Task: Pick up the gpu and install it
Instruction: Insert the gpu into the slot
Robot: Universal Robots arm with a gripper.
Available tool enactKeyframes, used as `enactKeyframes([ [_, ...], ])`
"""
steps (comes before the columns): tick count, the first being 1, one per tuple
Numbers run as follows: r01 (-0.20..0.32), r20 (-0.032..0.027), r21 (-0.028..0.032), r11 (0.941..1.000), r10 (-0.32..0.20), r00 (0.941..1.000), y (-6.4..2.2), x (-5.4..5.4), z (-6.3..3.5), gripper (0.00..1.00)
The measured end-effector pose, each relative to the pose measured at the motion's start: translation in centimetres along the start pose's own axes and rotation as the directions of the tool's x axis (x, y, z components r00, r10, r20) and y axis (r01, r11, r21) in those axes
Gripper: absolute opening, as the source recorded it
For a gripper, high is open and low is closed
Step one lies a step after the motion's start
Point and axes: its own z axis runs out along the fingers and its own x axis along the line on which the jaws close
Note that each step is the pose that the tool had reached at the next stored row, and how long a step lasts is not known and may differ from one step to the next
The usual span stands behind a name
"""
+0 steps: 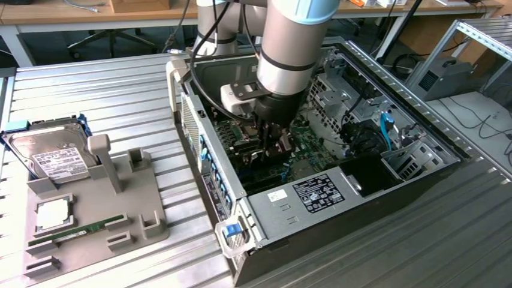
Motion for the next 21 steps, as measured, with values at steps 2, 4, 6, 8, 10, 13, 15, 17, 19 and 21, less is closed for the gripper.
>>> enactKeyframes([
  [2, 0.0, -0.0001, -0.0001, 1.0, 0.0, 1.0, 0.04, 0.0, -0.01, 0.27],
  [4, -0.001, -0.0001, -0.0002, 1.0, 0.001, 1.0, 0.07, 0.0, 0.0, 0.27],
  [6, -0.001, -0.0001, -0.0003, 1.0, 0.001, 1.0, 0.08, 0.0, -0.01, 0.27],
  [8, -0.001, -0.0002, -0.0002, 1.0, 0.001, 1.0, 0.08, 0.0, -0.01, 0.27],
  [10, -0.001, 0.0001, -0.0001, 1.0, 0.001, 1.0, 0.07, 0.01, -0.02, 0.27],
  [13, -0.001, -0.0003, -0.0004, 1.0, 0.001, 1.0, 0.08, 0.0, -0.19, 0.27],
  [15, -0.001, 0.0002, -0.0001, 1.0, 0.001, 1.0, 0.07, 0.0, -0.21, 0.27],
  [17, -0.001, 0.0002, -0.0001, 1.0, 0.001, 1.0, 0.07, 0.0, -0.22, 0.27],
  [19, -0.001, -0.0001, -0.0001, 1.0, 0.001, 1.0, 0.07, 0.0, -0.23, 0.27],
  [21, -0.001, -0.0003, -0.0002, 1.0, 0.001, 1.0, 0.07, 0.0, -0.23, 0.27],
])
